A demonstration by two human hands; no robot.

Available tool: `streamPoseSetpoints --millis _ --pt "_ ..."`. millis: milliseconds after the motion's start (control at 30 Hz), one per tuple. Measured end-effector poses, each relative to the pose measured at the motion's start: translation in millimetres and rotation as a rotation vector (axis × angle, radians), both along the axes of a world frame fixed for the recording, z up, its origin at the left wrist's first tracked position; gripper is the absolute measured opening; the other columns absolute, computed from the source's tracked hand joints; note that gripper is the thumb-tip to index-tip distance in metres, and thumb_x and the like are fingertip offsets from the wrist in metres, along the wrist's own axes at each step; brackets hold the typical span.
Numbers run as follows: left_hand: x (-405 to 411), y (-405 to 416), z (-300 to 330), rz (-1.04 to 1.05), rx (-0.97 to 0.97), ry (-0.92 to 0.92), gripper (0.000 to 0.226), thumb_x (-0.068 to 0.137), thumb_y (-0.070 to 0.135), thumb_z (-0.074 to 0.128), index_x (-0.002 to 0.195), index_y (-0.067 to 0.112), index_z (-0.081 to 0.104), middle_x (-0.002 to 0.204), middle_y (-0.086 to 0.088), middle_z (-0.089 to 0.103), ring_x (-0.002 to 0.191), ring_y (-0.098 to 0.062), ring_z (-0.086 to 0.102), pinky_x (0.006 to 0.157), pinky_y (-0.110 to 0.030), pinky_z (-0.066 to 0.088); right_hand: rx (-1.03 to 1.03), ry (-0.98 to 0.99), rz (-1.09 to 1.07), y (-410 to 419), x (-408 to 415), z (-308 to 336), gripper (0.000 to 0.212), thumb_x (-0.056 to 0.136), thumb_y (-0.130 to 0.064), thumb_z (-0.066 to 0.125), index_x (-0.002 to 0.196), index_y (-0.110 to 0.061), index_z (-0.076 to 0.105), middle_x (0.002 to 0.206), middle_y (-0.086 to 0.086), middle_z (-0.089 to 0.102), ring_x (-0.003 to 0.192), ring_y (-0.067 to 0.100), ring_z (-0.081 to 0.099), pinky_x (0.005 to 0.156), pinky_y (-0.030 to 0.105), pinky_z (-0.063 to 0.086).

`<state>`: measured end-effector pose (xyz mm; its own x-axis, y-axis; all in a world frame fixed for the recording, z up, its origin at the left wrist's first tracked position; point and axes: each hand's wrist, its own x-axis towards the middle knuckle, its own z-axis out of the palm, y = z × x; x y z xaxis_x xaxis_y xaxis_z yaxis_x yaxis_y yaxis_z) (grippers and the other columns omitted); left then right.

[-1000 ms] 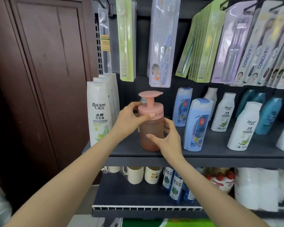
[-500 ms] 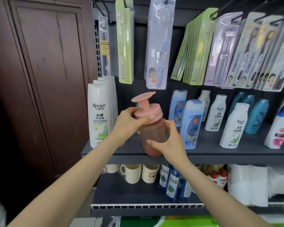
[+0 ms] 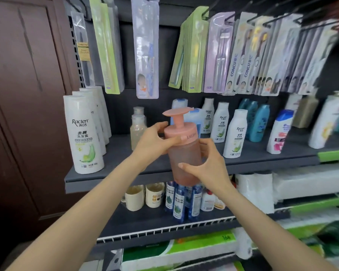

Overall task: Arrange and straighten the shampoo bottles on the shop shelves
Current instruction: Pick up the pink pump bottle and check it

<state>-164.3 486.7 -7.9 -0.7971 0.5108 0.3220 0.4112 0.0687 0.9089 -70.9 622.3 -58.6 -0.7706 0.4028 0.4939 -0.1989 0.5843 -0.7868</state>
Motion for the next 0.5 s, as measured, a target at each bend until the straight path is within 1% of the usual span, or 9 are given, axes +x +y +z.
streamPoseSetpoints --millis 67,133,200,267,367,433,500 --pt "13.9 20.1 -1.3 -0.043 -0.008 -0.001 0.075 0.076 0.027 0.075 0.140 0.012 0.039 0.123 0.002 0.056 0.106 -0.014 0.059 0.085 -0.034 0.055 -0.026 0.003 -0.042 16.8 18.1 -3.0 0.067 0.061 -0.027 0.086 0.114 -0.032 0.044 0.106 -0.021 0.057 0.096 -0.005 0.055 0.070 0.006 0.042" --pt "29.4 42.8 -5.3 -0.090 -0.029 0.014 0.077 0.074 0.030 0.076 0.140 0.013 0.039 0.125 0.003 0.055 0.109 -0.014 0.058 0.090 -0.035 0.053 -0.067 0.009 -0.090 35.6 38.9 -6.1 0.067 0.060 -0.026 0.087 0.113 -0.030 0.045 0.104 -0.019 0.058 0.094 -0.007 0.056 0.068 0.005 0.043" --pt "46.6 66.9 -10.3 -0.130 -0.069 0.040 0.079 0.072 0.034 0.077 0.139 0.014 0.040 0.125 0.006 0.055 0.110 -0.011 0.057 0.096 -0.033 0.049 -0.110 0.013 -0.135 56.4 62.3 -9.7 0.067 0.061 -0.024 0.087 0.114 -0.027 0.046 0.103 -0.018 0.058 0.093 -0.007 0.055 0.070 0.009 0.045" --pt "66.7 92.4 -15.0 -0.176 -0.098 0.035 0.079 0.071 0.035 0.078 0.138 0.016 0.041 0.123 0.008 0.056 0.108 -0.007 0.057 0.096 -0.030 0.048 -0.142 0.017 -0.167 78.7 88.8 -13.3 0.067 0.062 -0.020 0.086 0.115 -0.025 0.045 0.102 -0.019 0.056 0.093 -0.007 0.055 0.073 0.012 0.046" --pt "98.7 131.2 -28.7 -0.257 -0.140 -0.019 0.074 0.070 0.031 0.079 0.134 0.016 0.046 0.119 0.008 0.062 0.101 -0.003 0.060 0.090 -0.029 0.051 -0.150 0.004 -0.223 115.0 129.7 -22.1 0.067 0.063 -0.017 0.085 0.116 -0.022 0.046 0.102 -0.019 0.055 0.093 -0.005 0.054 0.072 0.010 0.045" --pt "123.8 159.7 -41.1 -0.358 -0.169 -0.078 0.059 0.073 0.024 0.078 0.126 0.017 0.053 0.111 0.007 0.066 0.096 -0.003 0.063 0.085 -0.029 0.055 -0.144 -0.010 -0.274 142.1 158.6 -29.8 0.067 0.062 -0.013 0.085 0.116 -0.020 0.046 0.102 -0.016 0.056 0.094 0.002 0.056 0.075 0.013 0.044" --pt "146.7 187.2 -54.1 -0.443 -0.197 -0.110 0.046 0.076 0.018 0.076 0.119 0.016 0.058 0.110 0.002 0.068 0.088 -0.003 0.064 0.077 -0.022 0.055 -0.145 -0.026 -0.306 167.0 184.4 -37.2 0.067 0.059 -0.012 0.085 0.113 -0.021 0.046 0.100 -0.017 0.056 0.094 0.007 0.058 0.075 0.016 0.046"
